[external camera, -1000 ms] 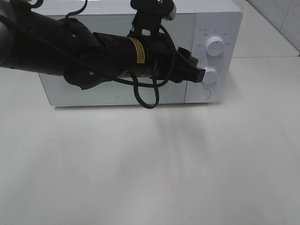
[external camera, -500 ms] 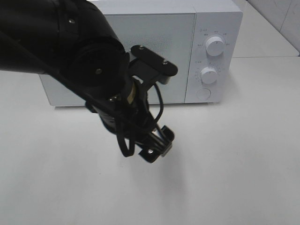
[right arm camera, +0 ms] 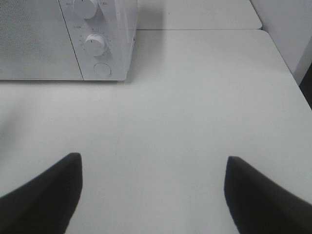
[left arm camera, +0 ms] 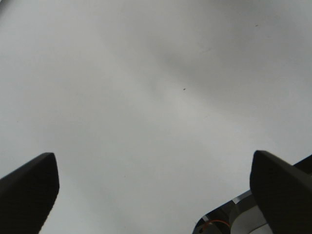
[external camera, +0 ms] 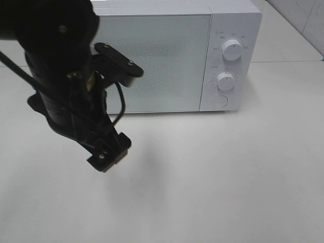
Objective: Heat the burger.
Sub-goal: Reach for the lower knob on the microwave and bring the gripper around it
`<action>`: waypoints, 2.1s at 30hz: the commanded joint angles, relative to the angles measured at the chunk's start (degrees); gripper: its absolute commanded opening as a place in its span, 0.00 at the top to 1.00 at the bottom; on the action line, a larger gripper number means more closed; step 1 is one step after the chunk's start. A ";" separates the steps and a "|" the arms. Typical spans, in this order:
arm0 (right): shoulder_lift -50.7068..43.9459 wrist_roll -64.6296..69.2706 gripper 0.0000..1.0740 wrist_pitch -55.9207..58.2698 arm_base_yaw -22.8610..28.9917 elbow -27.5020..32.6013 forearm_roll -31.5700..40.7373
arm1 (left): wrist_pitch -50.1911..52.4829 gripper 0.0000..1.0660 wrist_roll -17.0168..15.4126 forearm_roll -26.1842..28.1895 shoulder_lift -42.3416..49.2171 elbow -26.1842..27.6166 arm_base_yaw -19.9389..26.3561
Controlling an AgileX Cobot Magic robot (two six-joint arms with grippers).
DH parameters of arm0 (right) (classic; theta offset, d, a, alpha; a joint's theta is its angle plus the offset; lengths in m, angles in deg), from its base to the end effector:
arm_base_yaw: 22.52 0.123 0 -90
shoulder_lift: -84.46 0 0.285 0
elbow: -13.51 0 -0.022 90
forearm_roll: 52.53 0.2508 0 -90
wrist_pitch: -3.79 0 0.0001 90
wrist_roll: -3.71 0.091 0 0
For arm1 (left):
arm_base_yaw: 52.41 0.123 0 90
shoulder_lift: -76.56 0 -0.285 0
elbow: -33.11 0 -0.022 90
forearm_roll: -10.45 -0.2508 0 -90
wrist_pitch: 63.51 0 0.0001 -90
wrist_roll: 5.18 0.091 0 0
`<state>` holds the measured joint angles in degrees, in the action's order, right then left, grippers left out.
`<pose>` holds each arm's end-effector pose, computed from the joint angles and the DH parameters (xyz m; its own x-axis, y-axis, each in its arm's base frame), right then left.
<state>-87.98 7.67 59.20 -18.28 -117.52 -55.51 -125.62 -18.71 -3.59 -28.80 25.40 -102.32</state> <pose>-0.0008 -0.0040 0.2832 -0.3731 0.0120 -0.9277 -0.0195 0.9996 0.0208 0.2232 -0.2348 0.2313 -0.7240 0.6790 -0.1214 0.6521 0.7312 0.2004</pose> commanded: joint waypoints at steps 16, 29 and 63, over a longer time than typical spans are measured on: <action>-1.78 0.11 0.33 -0.40 -0.29 0.11 0.11 | -7.62 0.06 15.47 21.94 15.36 0.00 41.42; -1.78 0.11 0.33 -0.40 -0.29 0.11 0.11 | -5.61 0.06 15.41 24.64 27.44 -8.14 49.33; -1.78 0.17 0.33 -0.40 -0.29 0.11 0.11 | 0.69 0.06 15.13 20.74 66.29 -39.88 49.33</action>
<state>-87.98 7.67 59.20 -18.28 -117.52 -55.51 -124.93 -3.41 17.38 36.98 -14.19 -53.10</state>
